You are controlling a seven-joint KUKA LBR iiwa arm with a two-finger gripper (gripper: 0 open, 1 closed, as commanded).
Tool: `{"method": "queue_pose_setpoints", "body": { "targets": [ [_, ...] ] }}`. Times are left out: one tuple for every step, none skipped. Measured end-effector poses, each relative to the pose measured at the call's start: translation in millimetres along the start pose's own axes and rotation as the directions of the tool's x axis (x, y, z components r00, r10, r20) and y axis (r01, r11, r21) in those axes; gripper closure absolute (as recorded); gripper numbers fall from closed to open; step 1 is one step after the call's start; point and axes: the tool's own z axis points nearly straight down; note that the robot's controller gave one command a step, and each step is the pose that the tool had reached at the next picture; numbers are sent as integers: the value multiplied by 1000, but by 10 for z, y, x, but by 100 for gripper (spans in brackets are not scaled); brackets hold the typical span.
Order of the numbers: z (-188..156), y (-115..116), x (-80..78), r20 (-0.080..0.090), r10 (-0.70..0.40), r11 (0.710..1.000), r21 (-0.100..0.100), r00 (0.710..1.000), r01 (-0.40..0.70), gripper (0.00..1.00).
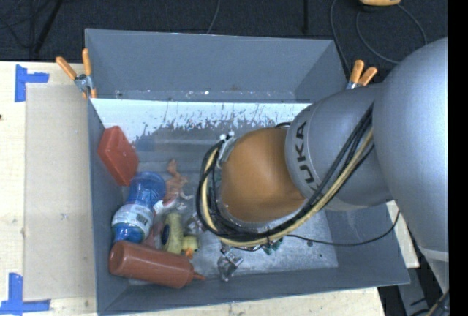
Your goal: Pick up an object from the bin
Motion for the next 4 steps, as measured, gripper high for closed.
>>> {"method": "queue_pose_setpoints", "body": {
  "targets": [
    [117,158,-236,0,-10,1000,3,1000,10,0],
    [133,420,-324,-3,29,1000,9,1000,-29,0],
    [120,731,-530,-4,18,1000,19,1000,-18,100],
    [122,723,-525,-1,9,1000,17,1000,-9,100]
  ]
}}
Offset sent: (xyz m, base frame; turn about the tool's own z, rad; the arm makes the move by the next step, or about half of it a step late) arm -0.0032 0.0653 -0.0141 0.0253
